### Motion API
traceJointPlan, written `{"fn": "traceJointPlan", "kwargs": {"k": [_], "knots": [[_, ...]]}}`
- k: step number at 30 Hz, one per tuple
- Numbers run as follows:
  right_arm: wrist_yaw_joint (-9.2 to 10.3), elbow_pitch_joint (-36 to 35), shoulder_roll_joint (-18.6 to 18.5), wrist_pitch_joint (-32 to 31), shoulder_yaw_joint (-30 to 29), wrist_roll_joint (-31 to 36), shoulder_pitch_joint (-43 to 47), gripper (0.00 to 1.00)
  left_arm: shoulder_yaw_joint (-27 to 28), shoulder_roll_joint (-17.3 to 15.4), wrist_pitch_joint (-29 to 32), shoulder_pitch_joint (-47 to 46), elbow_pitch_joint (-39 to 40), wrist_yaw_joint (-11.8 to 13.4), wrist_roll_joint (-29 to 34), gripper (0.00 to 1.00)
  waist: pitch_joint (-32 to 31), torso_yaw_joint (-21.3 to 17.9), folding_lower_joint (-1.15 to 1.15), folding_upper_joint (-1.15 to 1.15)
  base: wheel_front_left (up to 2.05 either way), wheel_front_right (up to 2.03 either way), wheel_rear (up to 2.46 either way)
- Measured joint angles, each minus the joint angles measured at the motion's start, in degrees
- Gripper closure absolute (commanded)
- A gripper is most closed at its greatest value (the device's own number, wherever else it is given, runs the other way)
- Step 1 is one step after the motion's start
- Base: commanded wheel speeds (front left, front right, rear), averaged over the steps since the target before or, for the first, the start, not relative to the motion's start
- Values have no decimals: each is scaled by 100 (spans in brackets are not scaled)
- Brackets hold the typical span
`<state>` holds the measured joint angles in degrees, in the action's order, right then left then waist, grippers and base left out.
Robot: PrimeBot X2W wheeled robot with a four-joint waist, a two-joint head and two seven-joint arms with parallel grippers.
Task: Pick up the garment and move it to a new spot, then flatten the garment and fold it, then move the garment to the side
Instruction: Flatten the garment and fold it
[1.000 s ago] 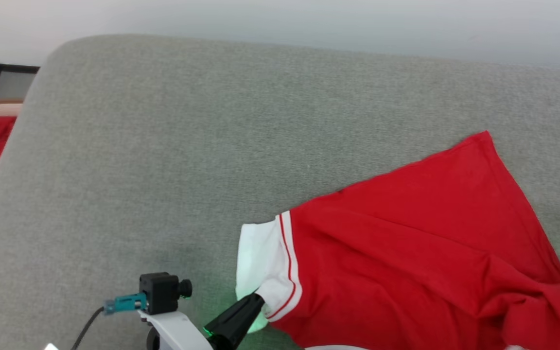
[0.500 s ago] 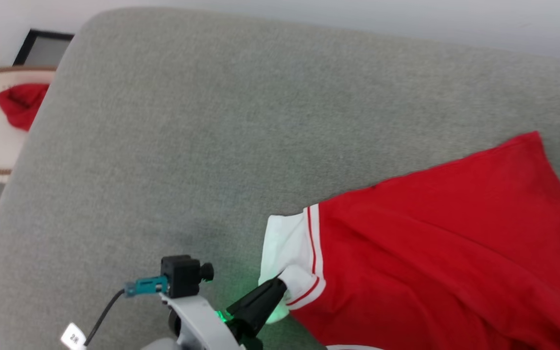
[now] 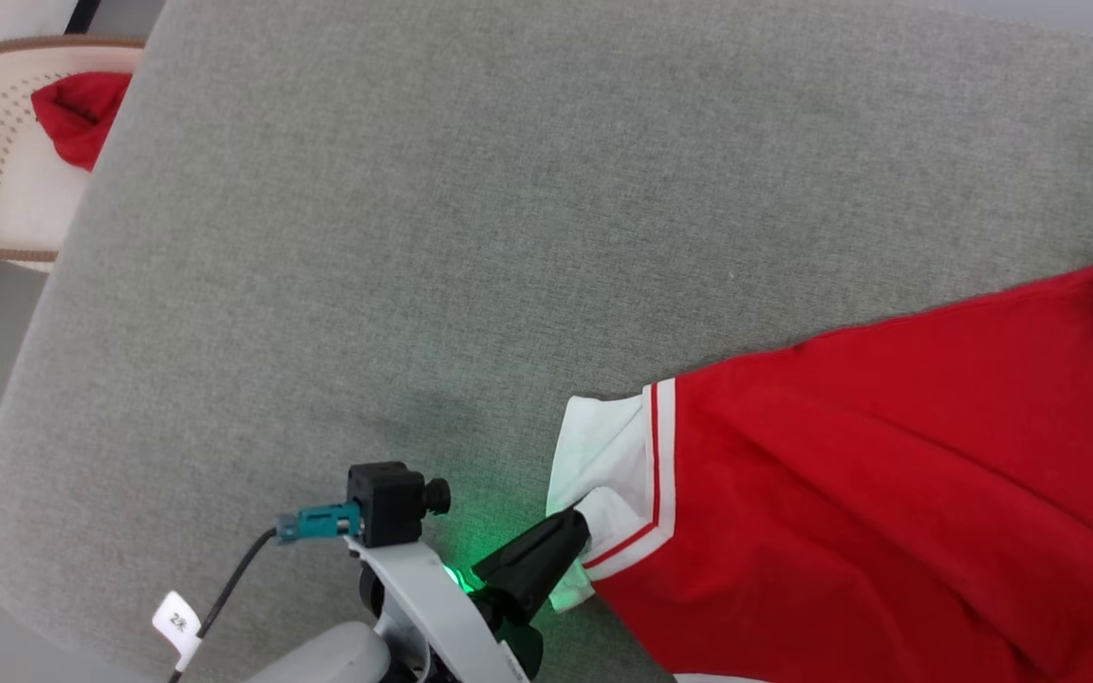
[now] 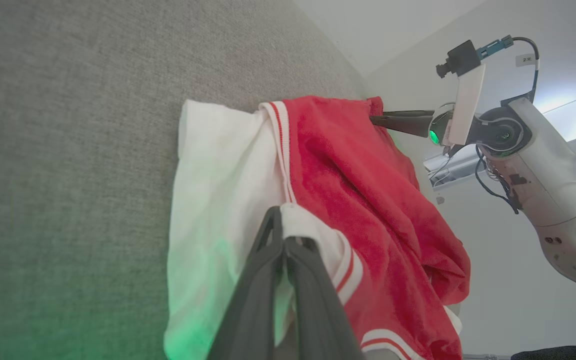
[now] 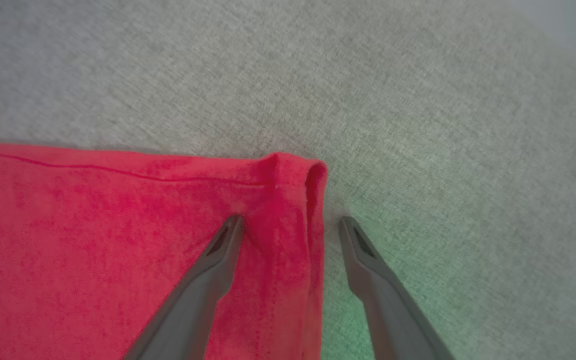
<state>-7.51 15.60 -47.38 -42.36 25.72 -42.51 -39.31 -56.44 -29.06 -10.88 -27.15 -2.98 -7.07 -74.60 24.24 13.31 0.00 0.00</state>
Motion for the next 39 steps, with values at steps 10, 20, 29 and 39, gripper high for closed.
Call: {"fn": "traceJointPlan", "kwargs": {"k": [10,20,29,39], "knots": [[0,493,146,589,426,-432,-245,100,113,-111,-143,-56,-179,-24,-40,100,-131,-58,0,0,0,0,0],[-2,1852,938,2059,-538,-463,-925,100,548,-379,-149,-861,-500,-26,-34,100,-544,-374,-1,0,0,0,0],[-3,3152,1557,3599,-1858,165,-3043,100,1574,156,133,-3832,-2016,-19,-294,100,-300,-717,0,0,0,0,0],[-31,4098,1995,4773,-2463,706,-5128,100,2531,896,-304,-6758,-4041,-5,-168,100,247,-1110,0,0,0,0,0]]}}
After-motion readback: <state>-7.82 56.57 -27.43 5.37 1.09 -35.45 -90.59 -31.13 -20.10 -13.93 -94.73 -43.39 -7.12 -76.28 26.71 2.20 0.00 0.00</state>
